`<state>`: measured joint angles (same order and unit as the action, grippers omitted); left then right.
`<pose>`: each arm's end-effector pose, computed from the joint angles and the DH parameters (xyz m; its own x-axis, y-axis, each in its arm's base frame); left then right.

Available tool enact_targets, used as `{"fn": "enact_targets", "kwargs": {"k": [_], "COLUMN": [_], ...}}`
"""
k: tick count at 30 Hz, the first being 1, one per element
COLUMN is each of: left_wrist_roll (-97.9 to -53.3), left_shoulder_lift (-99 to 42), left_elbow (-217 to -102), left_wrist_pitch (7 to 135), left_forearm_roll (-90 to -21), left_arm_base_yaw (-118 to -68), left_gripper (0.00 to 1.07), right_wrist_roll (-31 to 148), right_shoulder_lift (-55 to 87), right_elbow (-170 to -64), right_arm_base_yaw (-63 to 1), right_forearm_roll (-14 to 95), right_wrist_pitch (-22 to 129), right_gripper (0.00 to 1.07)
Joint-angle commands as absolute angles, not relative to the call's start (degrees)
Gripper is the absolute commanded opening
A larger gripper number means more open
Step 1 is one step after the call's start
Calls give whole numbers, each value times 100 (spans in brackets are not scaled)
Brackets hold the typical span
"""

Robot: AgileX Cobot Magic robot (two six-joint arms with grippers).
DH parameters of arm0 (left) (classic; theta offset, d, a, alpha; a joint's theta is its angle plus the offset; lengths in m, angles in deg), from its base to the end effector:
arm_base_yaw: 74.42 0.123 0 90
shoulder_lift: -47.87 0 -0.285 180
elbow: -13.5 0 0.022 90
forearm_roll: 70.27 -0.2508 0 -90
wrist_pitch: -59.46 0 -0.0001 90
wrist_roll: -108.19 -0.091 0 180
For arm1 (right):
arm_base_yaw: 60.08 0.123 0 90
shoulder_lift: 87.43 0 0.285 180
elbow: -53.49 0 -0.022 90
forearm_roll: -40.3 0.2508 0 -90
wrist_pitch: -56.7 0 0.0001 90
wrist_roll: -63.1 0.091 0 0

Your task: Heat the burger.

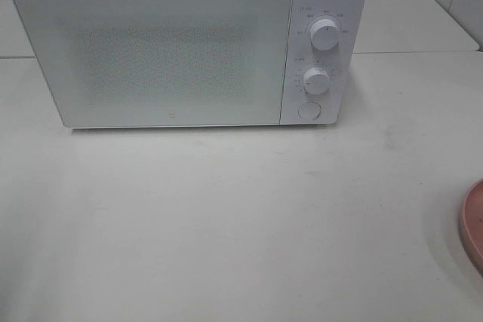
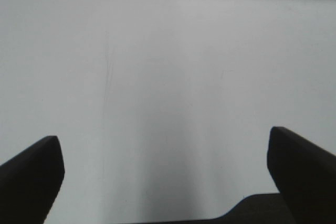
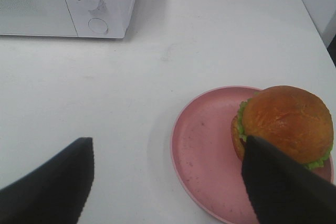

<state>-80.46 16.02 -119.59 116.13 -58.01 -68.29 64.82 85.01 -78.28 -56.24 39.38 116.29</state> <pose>0.0644 -0.0093 0.2807 -0.6999 -0.0434 -0.7130 0.0425 0.9939 -0.1022 -0.0052 -0.0016 0.2806 -0.4287 -0.0068 -0.9034 -0.0451 0.9989 0.0138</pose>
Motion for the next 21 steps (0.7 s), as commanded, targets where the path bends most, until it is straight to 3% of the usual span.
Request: {"fn": "enact_targets", "kwargs": {"k": [1, 8, 21], "left_wrist_roll": [-8041, -8029, -8029], "left_shoulder_lift": [2101, 2926, 4198], "left_elbow": [-11902, -11793, -11787], "left_wrist_pitch": [11773, 11917, 11911], "left_forearm_roll": [-6065, -6374, -6076], "left_arm_base_yaw": [-6818, -6818, -6818], "left_gripper": [101, 101, 101], "right_wrist_roll": [6465, 6465, 6470], "right_shoulder_lift": [8650, 8650, 8627], "right_elbow": [-7828, -7828, -7828], "right_arm_base_yaw": [-5664, -5664, -5664], "right_forearm_roll": [3944, 3944, 3944], "right_wrist_pitch": [11611, 11611, 11611], "right_gripper": [76, 76, 76]}}
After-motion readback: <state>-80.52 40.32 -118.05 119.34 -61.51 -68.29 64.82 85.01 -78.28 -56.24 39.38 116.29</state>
